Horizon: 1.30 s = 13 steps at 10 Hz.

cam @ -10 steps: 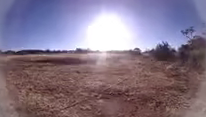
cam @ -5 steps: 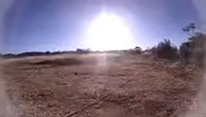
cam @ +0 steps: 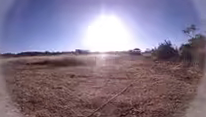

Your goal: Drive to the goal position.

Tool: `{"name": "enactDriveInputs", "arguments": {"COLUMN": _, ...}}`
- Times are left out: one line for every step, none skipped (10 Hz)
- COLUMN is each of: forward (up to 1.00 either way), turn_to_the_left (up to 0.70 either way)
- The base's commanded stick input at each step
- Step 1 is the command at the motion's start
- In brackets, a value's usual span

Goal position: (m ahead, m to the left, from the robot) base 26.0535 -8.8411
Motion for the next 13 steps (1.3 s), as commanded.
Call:
{"name": "enactDriveInputs", "arguments": {"forward": 0.50, "turn_to_the_left": 0.00}}
{"name": "enactDriveInputs", "arguments": {"forward": 0.50, "turn_to_the_left": 0.00}}
{"name": "enactDriveInputs", "arguments": {"forward": 0.50, "turn_to_the_left": 0.00}}
{"name": "enactDriveInputs", "arguments": {"forward": 0.50, "turn_to_the_left": 0.00}}
{"name": "enactDriveInputs", "arguments": {"forward": 0.50, "turn_to_the_left": 0.00}}
{"name": "enactDriveInputs", "arguments": {"forward": 0.50, "turn_to_the_left": 0.00}}
{"name": "enactDriveInputs", "arguments": {"forward": 0.50, "turn_to_the_left": 0.00}}
{"name": "enactDriveInputs", "arguments": {"forward": 0.50, "turn_to_the_left": 0.00}}
{"name": "enactDriveInputs", "arguments": {"forward": 0.50, "turn_to_the_left": 0.00}}
{"name": "enactDriveInputs", "arguments": {"forward": 0.50, "turn_to_the_left": 0.00}}
{"name": "enactDriveInputs", "arguments": {"forward": 0.50, "turn_to_the_left": 0.00}}
{"name": "enactDriveInputs", "arguments": {"forward": 0.50, "turn_to_the_left": 0.00}}
{"name": "enactDriveInputs", "arguments": {"forward": 0.50, "turn_to_the_left": 0.00}}
